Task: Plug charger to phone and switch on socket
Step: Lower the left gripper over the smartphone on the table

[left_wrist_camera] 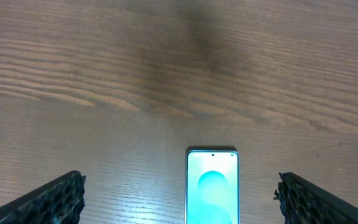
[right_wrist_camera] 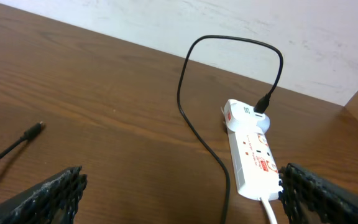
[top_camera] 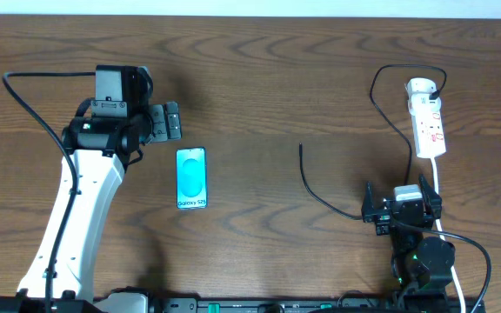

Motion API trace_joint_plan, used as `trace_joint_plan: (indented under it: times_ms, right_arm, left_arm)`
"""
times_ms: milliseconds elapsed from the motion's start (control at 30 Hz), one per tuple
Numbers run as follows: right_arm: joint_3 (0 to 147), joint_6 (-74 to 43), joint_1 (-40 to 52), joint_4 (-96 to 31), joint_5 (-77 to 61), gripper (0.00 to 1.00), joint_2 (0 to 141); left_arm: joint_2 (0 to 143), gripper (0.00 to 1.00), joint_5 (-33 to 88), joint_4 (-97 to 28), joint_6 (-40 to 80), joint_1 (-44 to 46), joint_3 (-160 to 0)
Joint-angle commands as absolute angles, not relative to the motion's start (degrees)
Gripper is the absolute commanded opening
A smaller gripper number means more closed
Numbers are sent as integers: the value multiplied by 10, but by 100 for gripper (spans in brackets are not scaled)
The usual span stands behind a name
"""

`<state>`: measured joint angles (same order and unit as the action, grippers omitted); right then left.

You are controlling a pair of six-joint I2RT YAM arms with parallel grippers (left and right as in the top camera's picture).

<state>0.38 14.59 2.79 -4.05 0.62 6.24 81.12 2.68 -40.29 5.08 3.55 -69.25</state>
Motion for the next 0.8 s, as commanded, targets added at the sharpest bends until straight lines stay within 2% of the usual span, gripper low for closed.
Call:
trace_joint_plan:
  times_ms: [0, 267, 767]
  right_arm:
    - [3, 142, 24, -43, 3, 99, 61]
    - [3, 142, 24, -43, 3, 99, 61]
    - [3, 142, 24, -43, 3, 99, 61]
  left_arm:
    - [812, 99, 26, -410, 48, 36, -707]
    - [821, 99, 67, -462, 79, 36, -707]
    - [959, 98, 84, -517, 100, 83, -718]
